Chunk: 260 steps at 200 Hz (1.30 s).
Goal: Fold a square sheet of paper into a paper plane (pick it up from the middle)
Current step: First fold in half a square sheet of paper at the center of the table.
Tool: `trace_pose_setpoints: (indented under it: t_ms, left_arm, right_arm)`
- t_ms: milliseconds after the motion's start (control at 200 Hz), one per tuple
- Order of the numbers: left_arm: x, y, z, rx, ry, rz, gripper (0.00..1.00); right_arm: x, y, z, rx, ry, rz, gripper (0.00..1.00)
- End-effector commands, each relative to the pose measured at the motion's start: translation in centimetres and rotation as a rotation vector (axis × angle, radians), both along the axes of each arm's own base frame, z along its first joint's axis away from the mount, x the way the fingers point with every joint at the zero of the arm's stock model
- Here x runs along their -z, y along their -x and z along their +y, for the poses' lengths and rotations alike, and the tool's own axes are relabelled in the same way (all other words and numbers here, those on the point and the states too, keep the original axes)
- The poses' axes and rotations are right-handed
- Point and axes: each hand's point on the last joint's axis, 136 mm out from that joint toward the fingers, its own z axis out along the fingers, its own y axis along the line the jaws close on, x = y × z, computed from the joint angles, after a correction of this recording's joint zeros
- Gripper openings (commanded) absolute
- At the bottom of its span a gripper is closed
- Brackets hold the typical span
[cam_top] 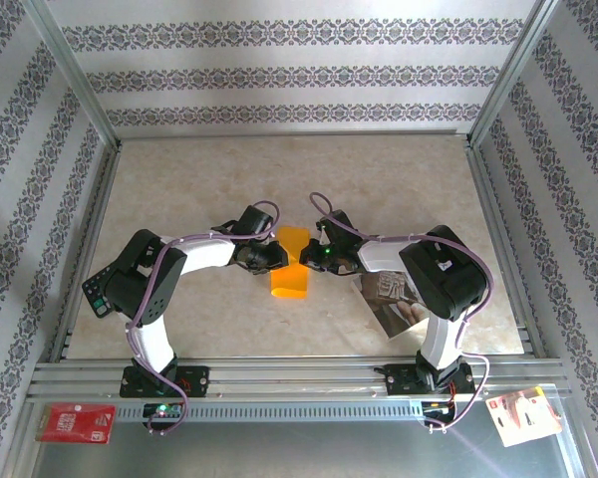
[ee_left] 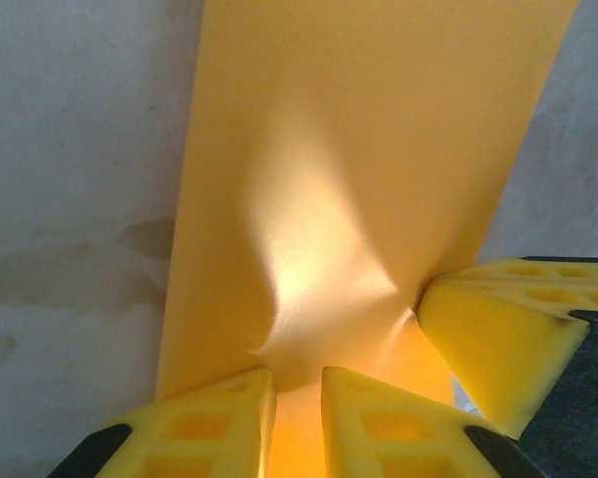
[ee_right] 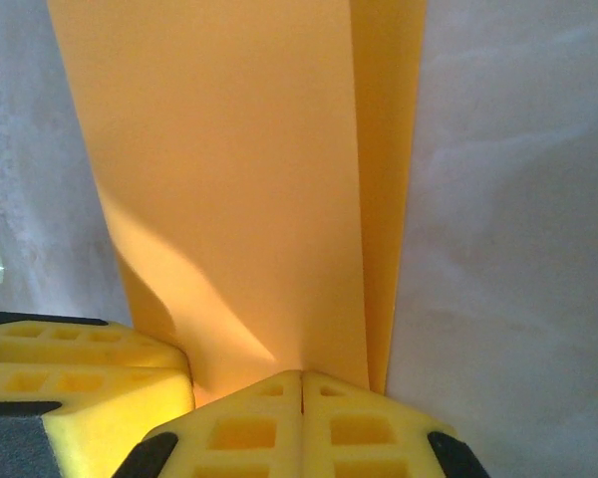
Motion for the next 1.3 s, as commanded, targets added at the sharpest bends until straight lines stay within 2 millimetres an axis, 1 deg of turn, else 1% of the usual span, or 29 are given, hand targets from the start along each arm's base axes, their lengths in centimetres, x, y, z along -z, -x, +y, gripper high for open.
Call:
trace_pose_setpoints:
  t_ms: [0,135,210,315,420,535,669,774,869,949,1044,1099,1219,1294]
  left_arm:
    - [0.1,0.0,0.8,-0.007,-0.008,-0.013,0.22]
    - [-2.3,0.2,-0.2,-0.002,0.074,-0.041,0.25]
    - [-2.8,0.8,-0.4,-0.002,0.098,-0.038,0.26]
    - [-2.5,1.8,-0.4,0.006,0.096,-0.015,0.26]
    - [-2.2,1.8,-0.1,0.006,0.072,-0.012,0.26]
    - [-3.1,0.7,-0.1,0.004,0.065,-0.05,0.26]
    - [-3.8,-1.2,0.8,-0.038,0.068,-0.076,0.24]
    - [-4.0,-2.5,1.4,-0.048,0.058,-0.09,0.22]
    - [-3.5,-3.7,1.8,-0.052,0.031,-0.097,0.2]
    - [-2.9,-4.5,1.7,-0.043,0.017,-0.092,0.2]
    - [-2.1,-5.3,1.1,-0.027,0.019,-0.084,0.19]
    - [-1.5,-5.5,0.8,-0.018,0.019,-0.072,0.2]
    - [-0.2,-5.6,1.0,-0.014,-0.007,-0.061,0.19]
    - [0.3,-5.5,1.1,-0.01,-0.01,-0.05,0.19]
  right_arm:
    - [6.5,3.9,-4.1,0.042,0.222,0.168,0.0]
    - [6.3,3.9,-4.2,0.043,0.223,0.164,0.0]
    - [6.3,4.0,-4.2,0.044,0.222,0.167,0.0]
    - [6.2,3.9,-4.1,0.043,0.216,0.167,0.0]
    - [5.4,3.5,-3.1,0.02,0.165,0.142,0.0]
    - [3.8,2.8,-1.9,-0.02,0.112,0.104,0.0]
    - [2.7,2.5,-1.5,-0.039,0.087,0.086,0.0]
    - [2.2,2.3,-1.3,-0.049,0.071,0.073,0.0]
    - [2.1,2.3,-1.2,-0.055,0.065,0.07,0.0]
    - [2.1,2.3,-1.3,-0.054,0.066,0.07,0.0]
    - [2.2,2.2,-1.3,-0.053,0.066,0.072,0.0]
    - [2.3,2.2,-1.4,-0.052,0.069,0.075,0.0]
    - [2.1,2.2,-1.4,-0.06,0.062,0.068,0.0]
    - [1.6,1.8,-1.4,-0.066,0.049,0.056,0.0]
